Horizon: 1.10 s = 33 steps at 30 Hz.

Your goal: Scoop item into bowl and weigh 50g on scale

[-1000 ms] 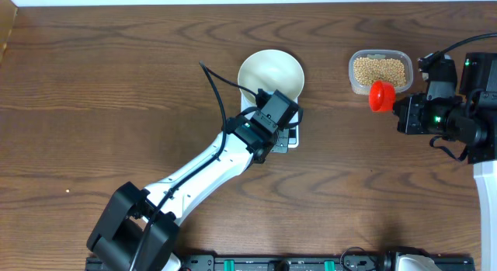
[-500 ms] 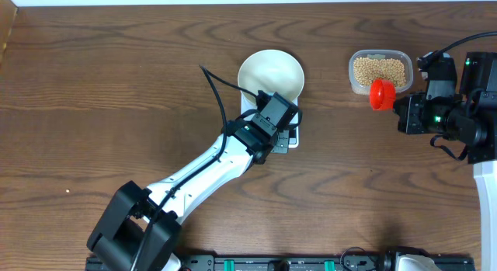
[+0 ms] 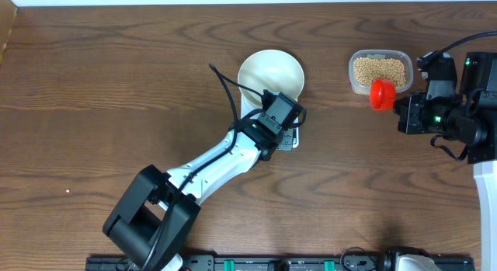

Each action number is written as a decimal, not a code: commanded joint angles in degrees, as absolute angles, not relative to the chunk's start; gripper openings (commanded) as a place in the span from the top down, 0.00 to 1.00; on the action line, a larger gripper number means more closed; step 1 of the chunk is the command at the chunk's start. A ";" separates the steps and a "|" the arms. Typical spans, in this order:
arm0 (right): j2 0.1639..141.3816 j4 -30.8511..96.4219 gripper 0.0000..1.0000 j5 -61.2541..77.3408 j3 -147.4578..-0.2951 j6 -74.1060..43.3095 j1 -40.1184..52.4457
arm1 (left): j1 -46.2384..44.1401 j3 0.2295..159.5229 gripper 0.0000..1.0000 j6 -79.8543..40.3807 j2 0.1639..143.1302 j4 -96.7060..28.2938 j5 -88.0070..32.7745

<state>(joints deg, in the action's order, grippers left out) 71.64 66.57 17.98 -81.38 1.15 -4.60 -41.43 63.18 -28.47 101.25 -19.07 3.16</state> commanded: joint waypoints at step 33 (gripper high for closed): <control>71.55 66.46 0.99 17.45 -82.39 2.24 -4.84 | -41.32 62.46 0.93 -28.29 108.14 -14.17 8.45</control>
